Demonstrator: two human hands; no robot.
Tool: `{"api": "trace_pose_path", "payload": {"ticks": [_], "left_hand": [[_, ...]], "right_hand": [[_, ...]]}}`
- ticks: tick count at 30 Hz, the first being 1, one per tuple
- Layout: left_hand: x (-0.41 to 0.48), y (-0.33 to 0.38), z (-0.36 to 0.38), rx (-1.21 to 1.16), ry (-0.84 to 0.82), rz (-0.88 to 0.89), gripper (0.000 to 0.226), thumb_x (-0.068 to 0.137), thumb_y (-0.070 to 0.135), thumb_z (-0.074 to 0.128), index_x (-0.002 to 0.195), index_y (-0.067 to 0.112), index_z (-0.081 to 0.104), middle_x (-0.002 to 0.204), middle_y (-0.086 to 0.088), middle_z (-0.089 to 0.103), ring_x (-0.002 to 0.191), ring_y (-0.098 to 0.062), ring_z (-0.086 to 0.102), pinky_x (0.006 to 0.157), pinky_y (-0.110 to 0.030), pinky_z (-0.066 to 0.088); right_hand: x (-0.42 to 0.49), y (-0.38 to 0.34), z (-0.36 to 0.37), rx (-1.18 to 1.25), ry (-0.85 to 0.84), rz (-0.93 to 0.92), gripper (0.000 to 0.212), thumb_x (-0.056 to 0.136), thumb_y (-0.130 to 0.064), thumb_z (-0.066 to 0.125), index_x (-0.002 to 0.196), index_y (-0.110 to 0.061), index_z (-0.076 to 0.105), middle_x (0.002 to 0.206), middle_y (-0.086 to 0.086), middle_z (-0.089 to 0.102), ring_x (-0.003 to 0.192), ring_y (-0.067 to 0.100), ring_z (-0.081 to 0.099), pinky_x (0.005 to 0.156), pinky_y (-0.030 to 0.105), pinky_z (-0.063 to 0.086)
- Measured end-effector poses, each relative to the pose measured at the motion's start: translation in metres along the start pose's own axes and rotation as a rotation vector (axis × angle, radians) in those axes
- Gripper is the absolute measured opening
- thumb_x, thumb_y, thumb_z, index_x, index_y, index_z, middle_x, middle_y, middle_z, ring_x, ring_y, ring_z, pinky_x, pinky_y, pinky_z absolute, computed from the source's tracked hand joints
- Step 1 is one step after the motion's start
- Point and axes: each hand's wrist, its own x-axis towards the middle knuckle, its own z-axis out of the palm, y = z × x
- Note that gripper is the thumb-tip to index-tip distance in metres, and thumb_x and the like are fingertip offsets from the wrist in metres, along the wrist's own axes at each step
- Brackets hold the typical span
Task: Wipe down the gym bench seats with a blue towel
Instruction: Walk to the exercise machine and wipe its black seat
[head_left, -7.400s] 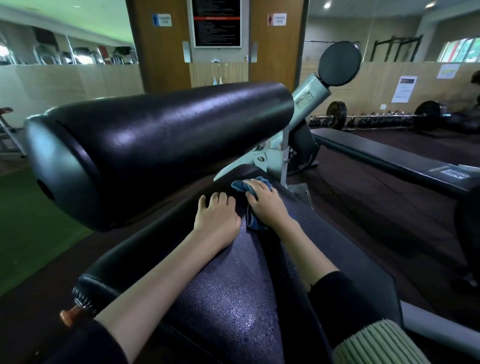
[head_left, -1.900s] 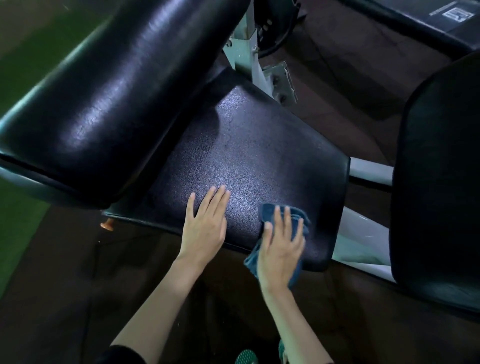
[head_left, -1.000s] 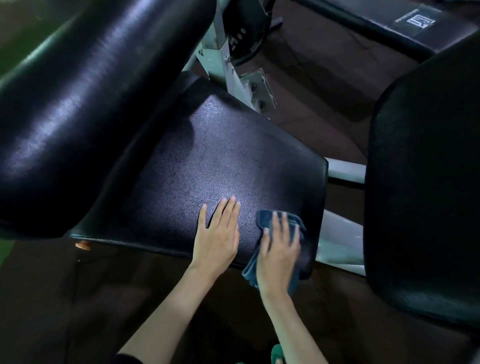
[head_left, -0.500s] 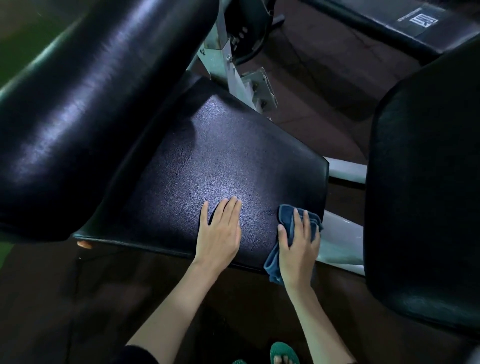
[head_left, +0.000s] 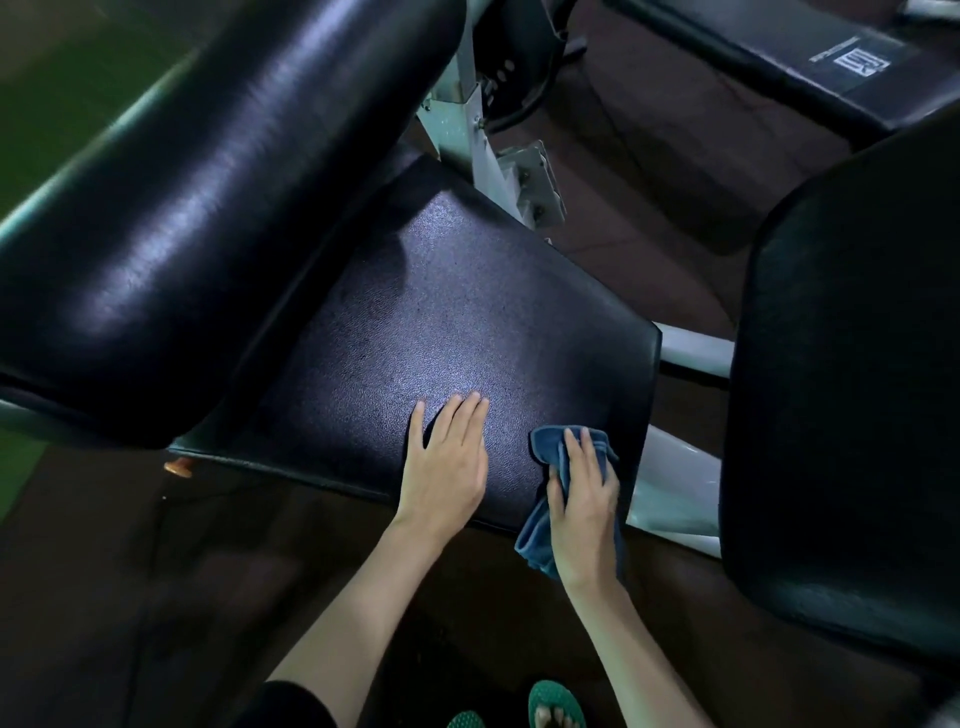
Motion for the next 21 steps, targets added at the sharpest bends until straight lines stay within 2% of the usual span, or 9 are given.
{"api": "trace_pose_path", "payload": {"ticks": [1,3,5,8,12,13,16,18,21], "left_hand": [[-0.002,0.001,-0.002,-0.006,-0.001,-0.006,0.049,0.094,0.025,0.028,0.136,0.010,0.048,0.139,-0.003,0.051,0.129,-0.019,0.047,0.109,-0.051,0.033],[-0.007,0.004,-0.008,-0.031,0.008,-0.032,0.048,0.094,0.025,0.028,0.135,0.011,0.049,0.138,-0.002,0.052,0.128,-0.018,0.048,0.108,-0.050,0.033],[-0.011,0.006,-0.015,-0.063,0.021,-0.075,0.048,0.093,0.024,0.028,0.133,0.011,0.051,0.136,-0.001,0.054,0.126,-0.018,0.050,0.107,-0.049,0.035],[-0.018,0.007,-0.028,-0.105,0.023,-0.147,0.047,0.092,0.024,0.029,0.131,0.011,0.052,0.134,-0.001,0.055,0.123,-0.017,0.051,0.105,-0.048,0.037],[-0.029,0.006,-0.045,-0.151,0.008,-0.238,0.044,0.093,0.020,0.032,0.133,0.012,0.049,0.134,0.000,0.054,0.125,-0.015,0.050,0.106,-0.046,0.035],[-0.032,0.005,-0.050,-0.162,0.008,-0.269,0.043,0.093,0.019,0.036,0.134,0.012,0.049,0.134,0.000,0.054,0.125,-0.014,0.050,0.107,-0.045,0.035],[-0.041,0.000,-0.067,-0.235,0.013,-0.380,0.044,0.092,0.014,0.045,0.136,0.013,0.047,0.136,0.001,0.053,0.127,-0.013,0.047,0.110,-0.043,0.029],[-0.048,-0.005,-0.079,-0.284,0.019,-0.441,0.043,0.094,0.013,0.045,0.137,0.014,0.045,0.138,0.001,0.051,0.129,-0.012,0.045,0.112,-0.042,0.025],[-0.060,-0.014,-0.100,-0.347,0.018,-0.519,0.043,0.097,0.014,0.041,0.139,0.015,0.042,0.140,0.003,0.047,0.132,-0.010,0.039,0.116,-0.039,0.020]], "right_hand": [[-0.002,-0.002,-0.002,0.040,-0.023,-0.004,0.054,0.084,-0.002,0.065,0.135,-0.009,0.048,0.141,0.013,0.047,0.124,0.028,0.044,0.105,0.043,0.040],[-0.005,-0.008,-0.009,0.167,-0.114,0.030,0.053,0.088,-0.004,0.060,0.138,-0.012,0.044,0.141,0.012,0.043,0.126,0.002,0.031,0.110,0.015,0.025],[-0.005,-0.017,-0.017,0.238,-0.198,0.055,0.051,0.093,-0.012,0.055,0.141,-0.017,0.040,0.143,0.006,0.041,0.125,-0.006,0.025,0.105,0.004,0.014],[-0.002,-0.029,-0.029,0.334,-0.278,0.126,0.047,0.094,-0.017,0.053,0.140,-0.018,0.041,0.142,-0.003,0.044,0.131,0.010,0.034,0.104,0.010,0.018],[-0.002,-0.052,-0.041,0.551,-0.327,0.267,0.040,0.091,-0.018,0.059,0.130,-0.023,0.052,0.129,-0.008,0.055,0.120,0.004,0.049,0.096,0.003,0.031],[-0.003,-0.059,-0.043,0.630,-0.338,0.326,0.036,0.090,-0.018,0.061,0.125,-0.026,0.056,0.124,-0.008,0.059,0.116,0.005,0.054,0.096,0.007,0.037],[-0.005,-0.079,-0.051,0.875,-0.436,0.543,0.026,0.087,-0.021,0.065,0.109,-0.034,0.062,0.112,-0.004,0.067,0.102,0.013,0.065,0.094,0.032,0.050],[-0.008,-0.095,-0.058,0.990,-0.508,0.648,0.024,0.085,-0.021,0.068,0.105,-0.033,0.064,0.106,0.000,0.070,0.096,0.017,0.068,0.088,0.035,0.054],[-0.015,-0.121,-0.063,0.979,-0.613,0.684,0.031,0.080,-0.023,0.073,0.109,-0.029,0.064,0.103,0.004,0.071,0.093,0.020,0.069,0.081,0.033,0.056]]}}
